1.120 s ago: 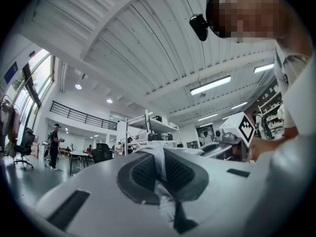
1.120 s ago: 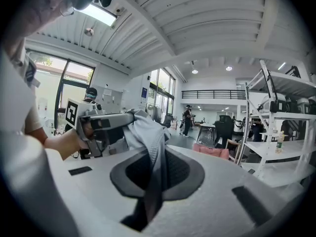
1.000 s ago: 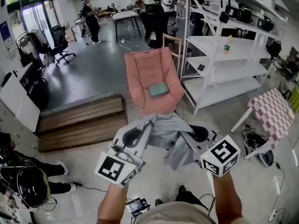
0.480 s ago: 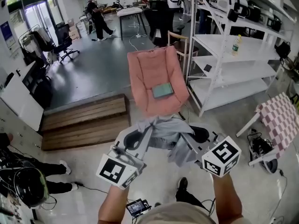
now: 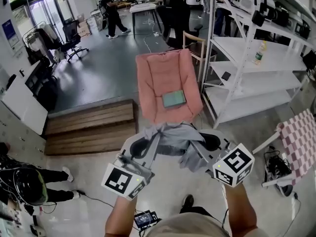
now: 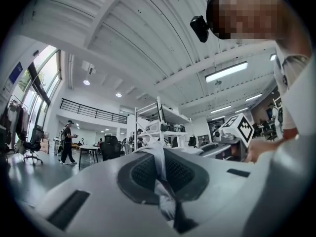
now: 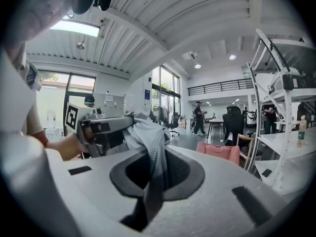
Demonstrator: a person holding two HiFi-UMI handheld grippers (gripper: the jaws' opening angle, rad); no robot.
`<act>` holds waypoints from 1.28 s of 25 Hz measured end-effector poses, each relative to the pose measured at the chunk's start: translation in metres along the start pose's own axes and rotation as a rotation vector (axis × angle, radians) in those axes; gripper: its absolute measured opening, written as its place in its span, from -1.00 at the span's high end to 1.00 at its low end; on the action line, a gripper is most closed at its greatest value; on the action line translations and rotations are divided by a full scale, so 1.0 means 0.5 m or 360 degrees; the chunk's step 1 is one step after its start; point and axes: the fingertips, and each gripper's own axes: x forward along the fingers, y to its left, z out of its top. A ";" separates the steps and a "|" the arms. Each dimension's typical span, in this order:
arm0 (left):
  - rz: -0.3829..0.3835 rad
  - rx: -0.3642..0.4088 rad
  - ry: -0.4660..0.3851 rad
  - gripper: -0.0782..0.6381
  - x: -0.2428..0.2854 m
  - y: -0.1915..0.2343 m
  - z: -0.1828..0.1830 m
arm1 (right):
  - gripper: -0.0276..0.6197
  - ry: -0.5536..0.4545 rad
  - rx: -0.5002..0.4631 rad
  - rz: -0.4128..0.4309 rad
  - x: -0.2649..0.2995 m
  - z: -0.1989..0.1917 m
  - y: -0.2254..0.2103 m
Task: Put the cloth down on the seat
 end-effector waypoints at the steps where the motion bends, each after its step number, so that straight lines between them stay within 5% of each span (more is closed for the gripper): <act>1: 0.0009 -0.0001 0.0005 0.74 0.015 0.003 -0.004 | 0.85 0.0002 0.0002 0.0009 0.004 -0.002 -0.017; 19: 0.0067 0.0006 0.0095 0.74 0.266 0.037 -0.082 | 0.85 -0.0003 0.0039 0.0077 0.048 -0.036 -0.275; 32: -0.0148 -0.0027 0.0078 0.74 0.425 0.135 -0.139 | 0.85 0.0063 0.0064 -0.0102 0.133 -0.067 -0.415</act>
